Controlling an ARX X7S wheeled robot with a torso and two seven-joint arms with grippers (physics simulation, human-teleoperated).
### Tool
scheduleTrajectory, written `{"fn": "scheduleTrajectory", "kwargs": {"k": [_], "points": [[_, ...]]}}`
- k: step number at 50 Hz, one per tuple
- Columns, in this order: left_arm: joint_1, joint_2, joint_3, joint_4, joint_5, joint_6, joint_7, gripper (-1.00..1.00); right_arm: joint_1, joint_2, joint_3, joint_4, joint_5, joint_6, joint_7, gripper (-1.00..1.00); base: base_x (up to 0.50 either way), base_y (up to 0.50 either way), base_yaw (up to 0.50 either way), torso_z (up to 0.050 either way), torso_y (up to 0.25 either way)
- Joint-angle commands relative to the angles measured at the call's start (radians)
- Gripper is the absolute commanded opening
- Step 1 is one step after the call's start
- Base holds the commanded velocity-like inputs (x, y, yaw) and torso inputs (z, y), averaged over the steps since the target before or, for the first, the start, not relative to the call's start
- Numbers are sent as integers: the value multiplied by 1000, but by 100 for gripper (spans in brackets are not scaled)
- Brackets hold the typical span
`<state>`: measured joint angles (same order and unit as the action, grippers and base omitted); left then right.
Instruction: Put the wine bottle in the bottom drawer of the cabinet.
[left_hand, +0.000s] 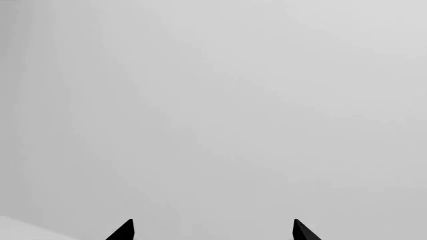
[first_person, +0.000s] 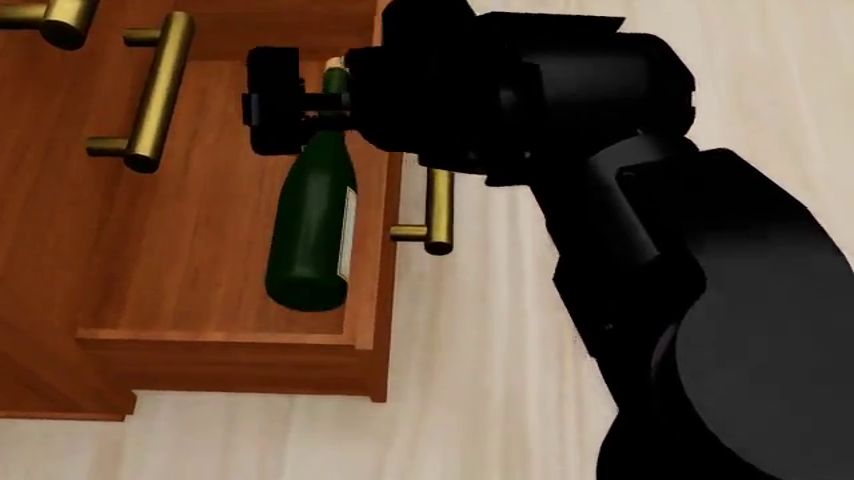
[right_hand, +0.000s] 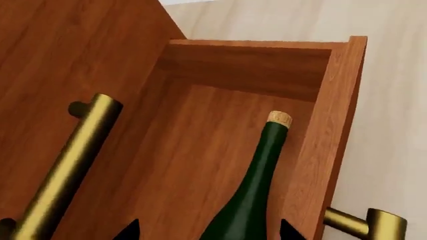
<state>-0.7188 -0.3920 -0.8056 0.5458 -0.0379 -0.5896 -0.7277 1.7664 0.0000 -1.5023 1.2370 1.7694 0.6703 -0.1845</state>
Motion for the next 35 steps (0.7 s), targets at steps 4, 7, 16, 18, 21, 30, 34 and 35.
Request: {"fn": "scheduleTrajectory", "kwargs": {"k": [4, 7, 16, 18, 21, 30, 34, 35], "points": [[7, -2, 9, -4, 7, 8, -1, 100, 171, 0, -121, 37, -19, 0, -32, 100, 0, 0, 0, 0, 0], [6, -5, 14, -6, 11, 8, -2, 100, 250, 0, -125, 54, -24, 20, -46, 100, 0, 0, 0, 0, 0], [10, -10, 27, -13, 21, 10, -4, 100, 409, 2, -215, 72, 52, 40, -53, 100, 0, 0, 0, 0, 0], [11, -11, 29, -14, 23, 9, -4, 100, 450, 4, -281, 72, 107, 39, -62, 100, 0, 0, 0, 0, 0], [13, -13, 35, -17, 27, 10, -5, 100, 507, 8, -371, 72, 181, 31, -80, 100, 0, 0, 0, 0, 0], [21, -16, 43, -20, 34, 16, -3, 100, 589, 154, 125, -145, -236, 185, 84, 100, 0, 0, 0, 0, 0], [72, 17, 15, -38, 29, 88, 5, 100, 578, 305, 311, -424, -173, 255, 292, 100, 0, 0, 0, 0, 0], [47, -1, 30, -31, 33, 51, 1, 100, 574, 326, 328, -462, -156, 264, 324, 100, 0, 0, 0, 0, 0]]}}
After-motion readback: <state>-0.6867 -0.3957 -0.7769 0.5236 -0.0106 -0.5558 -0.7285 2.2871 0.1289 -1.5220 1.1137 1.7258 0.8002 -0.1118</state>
